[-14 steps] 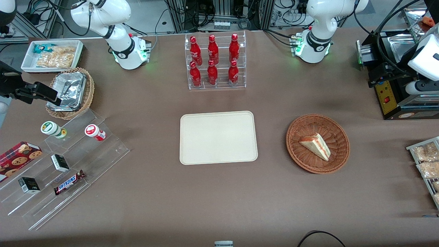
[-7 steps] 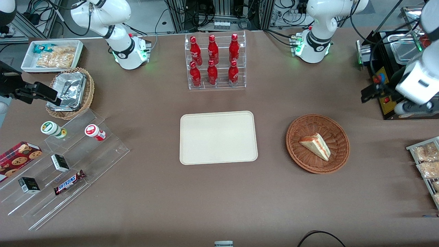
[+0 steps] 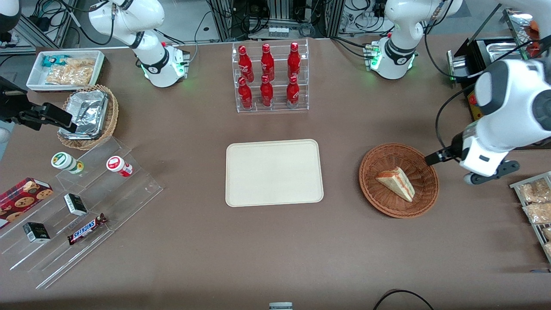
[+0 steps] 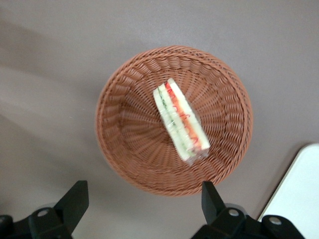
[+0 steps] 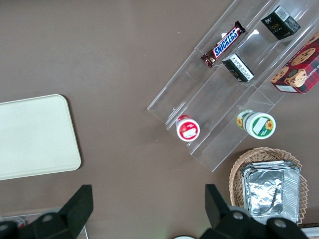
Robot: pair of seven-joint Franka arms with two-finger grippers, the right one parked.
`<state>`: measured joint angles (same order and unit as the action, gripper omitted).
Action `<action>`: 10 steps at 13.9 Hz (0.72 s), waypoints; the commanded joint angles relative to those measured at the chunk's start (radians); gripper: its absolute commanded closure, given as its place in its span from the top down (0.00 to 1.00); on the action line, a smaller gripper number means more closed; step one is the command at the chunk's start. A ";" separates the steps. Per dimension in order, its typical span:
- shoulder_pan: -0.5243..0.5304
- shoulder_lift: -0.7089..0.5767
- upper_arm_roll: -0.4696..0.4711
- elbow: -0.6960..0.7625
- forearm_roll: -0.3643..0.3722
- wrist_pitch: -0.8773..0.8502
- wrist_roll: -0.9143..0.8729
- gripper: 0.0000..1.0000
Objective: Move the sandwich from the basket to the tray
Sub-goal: 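Move the left gripper over the wrapped sandwich in the wicker basket, then lower the open left gripper around the sandwich and close it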
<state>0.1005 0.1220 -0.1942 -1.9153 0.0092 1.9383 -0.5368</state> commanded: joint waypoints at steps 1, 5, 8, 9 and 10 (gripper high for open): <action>0.002 -0.051 -0.046 -0.143 0.002 0.151 -0.241 1.00; 0.002 -0.041 -0.074 -0.252 0.002 0.301 -0.377 1.00; 0.002 0.004 -0.091 -0.312 0.003 0.433 -0.403 1.00; 0.002 0.021 -0.091 -0.311 0.003 0.438 -0.403 1.00; 0.002 0.034 -0.091 -0.311 0.003 0.442 -0.405 1.00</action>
<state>0.0972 0.1388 -0.2769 -2.2206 0.0092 2.3560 -0.9190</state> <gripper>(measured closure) 0.000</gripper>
